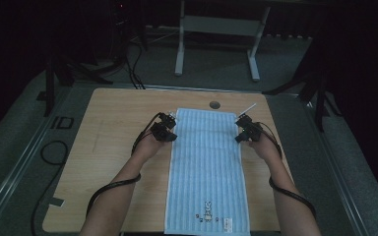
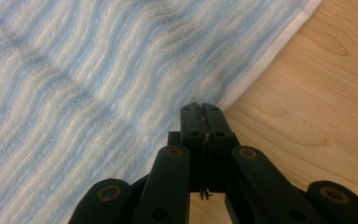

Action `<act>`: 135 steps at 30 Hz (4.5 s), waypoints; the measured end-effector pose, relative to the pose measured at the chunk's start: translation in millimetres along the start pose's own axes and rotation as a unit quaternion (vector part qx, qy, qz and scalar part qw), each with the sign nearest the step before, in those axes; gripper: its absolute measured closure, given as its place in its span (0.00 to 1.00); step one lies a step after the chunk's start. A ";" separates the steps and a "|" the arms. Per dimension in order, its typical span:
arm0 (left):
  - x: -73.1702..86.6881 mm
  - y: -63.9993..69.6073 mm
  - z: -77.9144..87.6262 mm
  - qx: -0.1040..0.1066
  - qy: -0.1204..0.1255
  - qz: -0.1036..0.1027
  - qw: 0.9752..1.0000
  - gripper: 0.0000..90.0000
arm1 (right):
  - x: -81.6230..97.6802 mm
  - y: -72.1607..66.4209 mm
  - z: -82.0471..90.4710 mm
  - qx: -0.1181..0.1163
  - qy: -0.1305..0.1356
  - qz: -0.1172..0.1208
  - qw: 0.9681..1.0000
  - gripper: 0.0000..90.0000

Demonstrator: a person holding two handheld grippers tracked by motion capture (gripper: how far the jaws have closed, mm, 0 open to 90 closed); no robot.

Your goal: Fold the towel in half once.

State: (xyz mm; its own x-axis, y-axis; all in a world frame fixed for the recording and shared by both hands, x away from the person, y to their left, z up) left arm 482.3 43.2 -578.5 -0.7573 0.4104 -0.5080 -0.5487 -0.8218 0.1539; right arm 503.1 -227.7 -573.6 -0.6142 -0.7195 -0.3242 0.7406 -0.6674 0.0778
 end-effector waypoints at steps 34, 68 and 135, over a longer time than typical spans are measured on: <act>-6.6 17.3 11.5 0.011 0.023 -0.027 0.999 0.98 | 7.8 -0.9 14.3 -0.009 0.014 0.001 1.000 0.99; 89.4 42.1 45.9 0.033 -0.050 -0.061 0.996 0.88 | 67.7 -78.7 26.7 -0.052 0.030 0.065 0.996 0.95; -14.6 -62.1 -24.9 -0.063 -0.028 0.076 0.995 0.47 | -49.4 28.0 -30.2 0.028 0.018 -0.088 0.996 0.57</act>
State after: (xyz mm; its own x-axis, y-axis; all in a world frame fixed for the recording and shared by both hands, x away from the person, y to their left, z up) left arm 536.2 78.4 -601.8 -0.8489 0.2961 -0.4379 -0.3802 -0.9175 0.1167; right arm 562.4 -205.0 -583.8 -0.7226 -0.5834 -0.3708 0.6050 -0.7932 0.0691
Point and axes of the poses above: each handheld gripper's, and its own axes: z roughly backward along the jaws, x roughly out of its underside, y roughly to its right, the point moved 8 cm from there along -z, roughly forward along the jaws, and after that the axes turned 11 degrees about z, right-handed, at the moved point
